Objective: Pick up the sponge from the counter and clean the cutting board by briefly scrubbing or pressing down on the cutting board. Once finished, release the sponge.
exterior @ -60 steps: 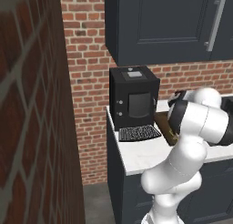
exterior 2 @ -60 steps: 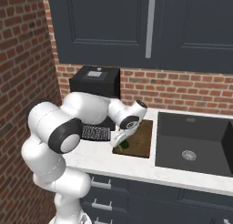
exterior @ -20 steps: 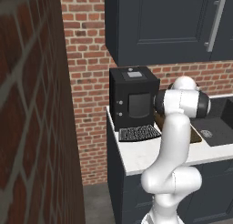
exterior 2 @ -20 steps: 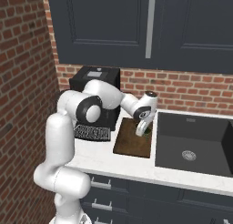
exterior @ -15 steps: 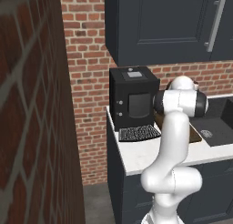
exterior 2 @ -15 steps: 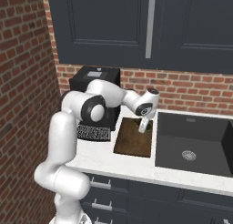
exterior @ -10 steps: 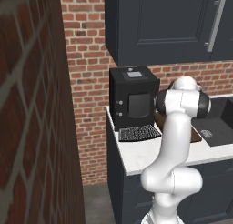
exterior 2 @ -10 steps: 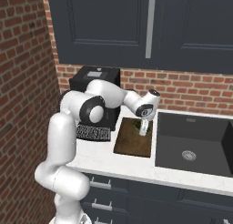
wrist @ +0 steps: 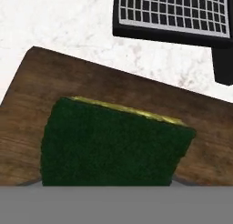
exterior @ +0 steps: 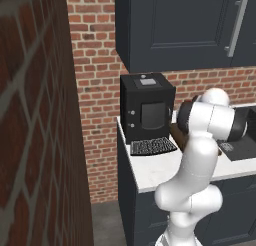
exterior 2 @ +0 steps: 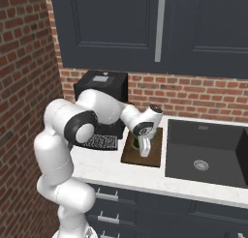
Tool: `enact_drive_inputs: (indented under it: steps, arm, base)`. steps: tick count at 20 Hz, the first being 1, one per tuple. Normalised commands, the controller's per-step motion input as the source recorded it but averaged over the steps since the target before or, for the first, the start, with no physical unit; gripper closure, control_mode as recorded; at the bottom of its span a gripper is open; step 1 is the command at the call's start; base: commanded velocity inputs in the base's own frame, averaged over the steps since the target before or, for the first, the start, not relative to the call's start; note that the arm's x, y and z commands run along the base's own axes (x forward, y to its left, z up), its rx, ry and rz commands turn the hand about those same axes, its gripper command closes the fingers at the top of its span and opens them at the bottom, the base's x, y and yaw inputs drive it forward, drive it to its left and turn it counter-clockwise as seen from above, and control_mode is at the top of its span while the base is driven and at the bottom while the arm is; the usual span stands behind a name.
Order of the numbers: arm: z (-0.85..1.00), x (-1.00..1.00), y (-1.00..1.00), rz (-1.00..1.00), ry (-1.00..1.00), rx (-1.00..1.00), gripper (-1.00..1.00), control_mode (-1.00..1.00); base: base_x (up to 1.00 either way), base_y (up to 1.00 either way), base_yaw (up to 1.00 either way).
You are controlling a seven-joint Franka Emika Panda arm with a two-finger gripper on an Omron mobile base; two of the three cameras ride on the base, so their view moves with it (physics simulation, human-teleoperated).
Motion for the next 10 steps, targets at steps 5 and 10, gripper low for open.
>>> enact_drive_inputs:
  steps: [5, 10]
  arm:
    - [0.01, -0.98, 0.87, 0.01, -0.10, 0.03, 1.00, -1.00]
    - [0.25, -0.45, 1.00, 0.00, -0.01, -0.03, 1.00, -1.00]
  base:
    - [0.00, 0.00, 0.00]
    - [0.00, 0.00, 0.00]
